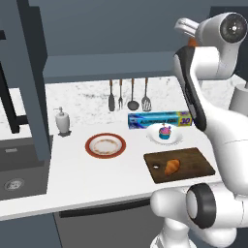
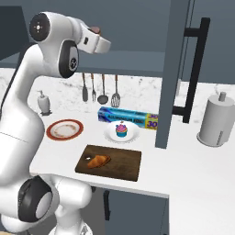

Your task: From the different types of pastries on the counter, select a croissant and place it on the cutting board. Then retrieve a jar of jam from the cabinet and place it alongside the croissant on the cutting board.

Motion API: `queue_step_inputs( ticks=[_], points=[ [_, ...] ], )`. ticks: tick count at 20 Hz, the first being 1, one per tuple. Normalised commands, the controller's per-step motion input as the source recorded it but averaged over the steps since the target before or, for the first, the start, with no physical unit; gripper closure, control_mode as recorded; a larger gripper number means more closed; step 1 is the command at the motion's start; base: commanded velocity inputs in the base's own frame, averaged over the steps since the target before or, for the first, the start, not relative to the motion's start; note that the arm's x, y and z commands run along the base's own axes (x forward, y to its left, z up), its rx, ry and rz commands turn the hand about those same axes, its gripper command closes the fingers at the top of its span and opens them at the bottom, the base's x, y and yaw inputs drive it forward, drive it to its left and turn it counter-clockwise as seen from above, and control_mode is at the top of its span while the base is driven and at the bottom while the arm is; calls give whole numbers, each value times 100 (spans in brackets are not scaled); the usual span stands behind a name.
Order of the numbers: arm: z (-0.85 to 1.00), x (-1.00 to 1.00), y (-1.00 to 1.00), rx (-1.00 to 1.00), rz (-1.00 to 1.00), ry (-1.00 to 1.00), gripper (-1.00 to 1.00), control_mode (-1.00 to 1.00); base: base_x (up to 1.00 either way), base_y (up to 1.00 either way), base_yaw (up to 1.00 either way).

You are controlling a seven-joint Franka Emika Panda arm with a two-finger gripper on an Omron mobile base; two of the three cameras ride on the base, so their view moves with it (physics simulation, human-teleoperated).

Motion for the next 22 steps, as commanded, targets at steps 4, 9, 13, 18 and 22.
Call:
queue_step_inputs(
  ticks=[4,9,13,18,22],
  points=[
    [0,-28,0,0,0,-1,100,-100,0,0,0],
    [-12,-19,0,0,3,0,100,-100,0,0,0],
    [-20,-46,0,0,6,0,100,-100,0,0,0],
    [-8,-76,0,0,8,0,100,-100,0,0,0],
    [0,-97,0,0,12,0,100,-100,0,0,0]
  ],
)
